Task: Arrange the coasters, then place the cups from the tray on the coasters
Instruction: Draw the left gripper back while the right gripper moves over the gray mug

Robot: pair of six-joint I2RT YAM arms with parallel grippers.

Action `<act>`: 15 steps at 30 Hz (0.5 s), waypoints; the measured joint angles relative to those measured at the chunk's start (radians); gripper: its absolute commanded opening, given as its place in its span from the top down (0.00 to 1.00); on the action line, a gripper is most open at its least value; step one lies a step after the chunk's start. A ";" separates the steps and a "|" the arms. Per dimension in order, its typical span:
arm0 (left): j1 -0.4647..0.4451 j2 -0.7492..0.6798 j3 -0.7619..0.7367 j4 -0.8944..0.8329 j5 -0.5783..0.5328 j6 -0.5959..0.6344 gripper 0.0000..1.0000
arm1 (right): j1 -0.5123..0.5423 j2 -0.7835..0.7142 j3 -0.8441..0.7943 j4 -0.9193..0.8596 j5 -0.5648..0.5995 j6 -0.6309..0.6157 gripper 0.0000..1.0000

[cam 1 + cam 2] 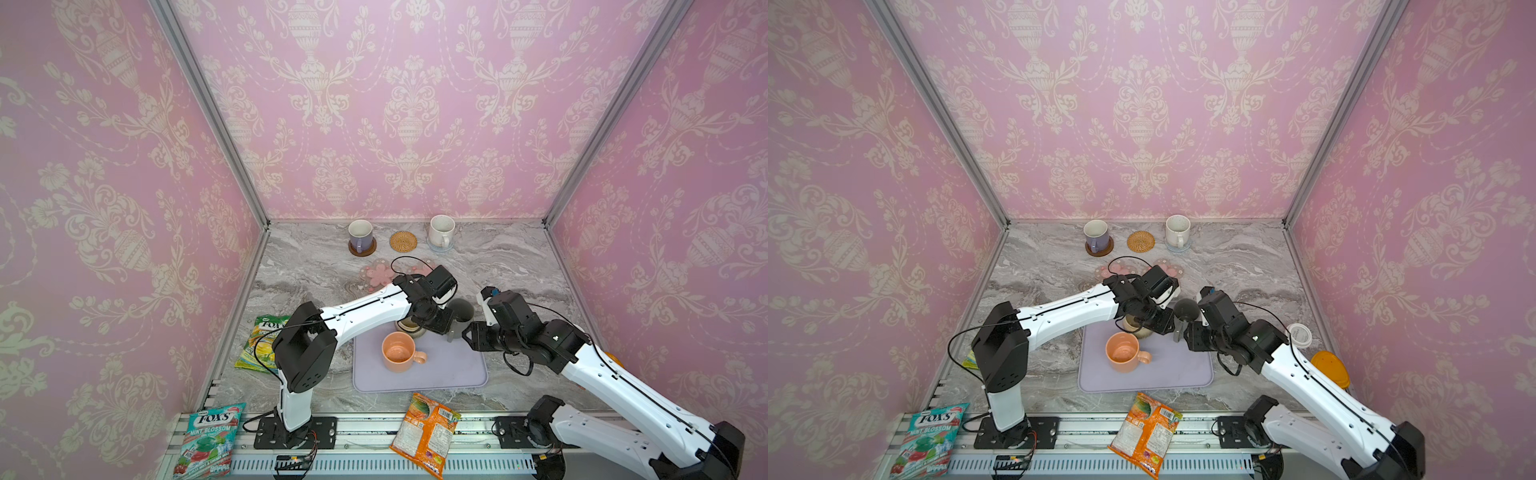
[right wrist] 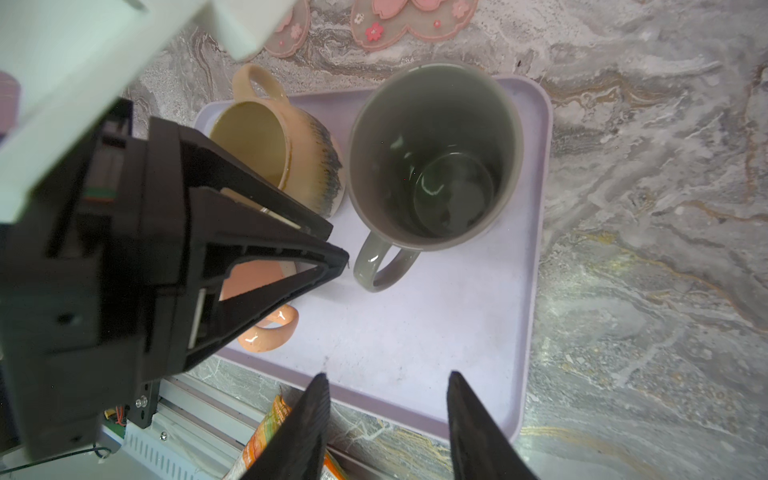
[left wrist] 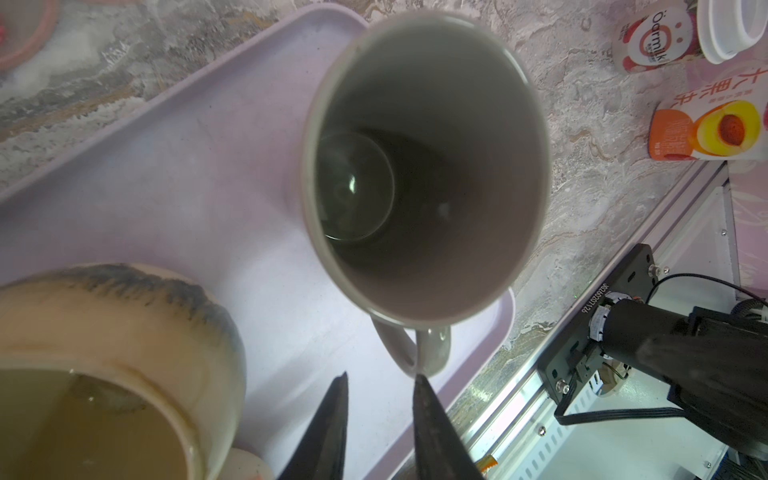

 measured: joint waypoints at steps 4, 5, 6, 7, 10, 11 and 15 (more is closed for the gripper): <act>0.005 -0.051 0.005 -0.057 -0.045 0.025 0.71 | 0.029 0.030 0.000 0.024 0.034 0.022 0.54; 0.008 -0.069 0.007 -0.069 -0.060 0.032 0.71 | 0.035 0.040 0.000 0.029 0.043 0.026 0.54; 0.011 -0.085 0.008 -0.079 -0.069 0.037 0.71 | 0.039 0.049 0.000 0.033 0.053 0.027 0.55; 0.017 -0.106 0.008 -0.089 -0.081 0.045 0.70 | 0.045 0.061 0.000 0.039 0.064 0.032 0.55; 0.042 -0.175 0.008 -0.110 -0.115 0.060 0.70 | 0.060 0.099 0.000 0.056 0.092 0.050 0.55; 0.052 -0.199 0.008 -0.113 -0.125 0.063 0.70 | 0.066 0.114 0.000 0.062 0.101 0.053 0.55; 0.104 -0.288 -0.008 -0.114 -0.156 0.076 0.68 | 0.092 0.181 0.015 0.072 0.136 0.068 0.54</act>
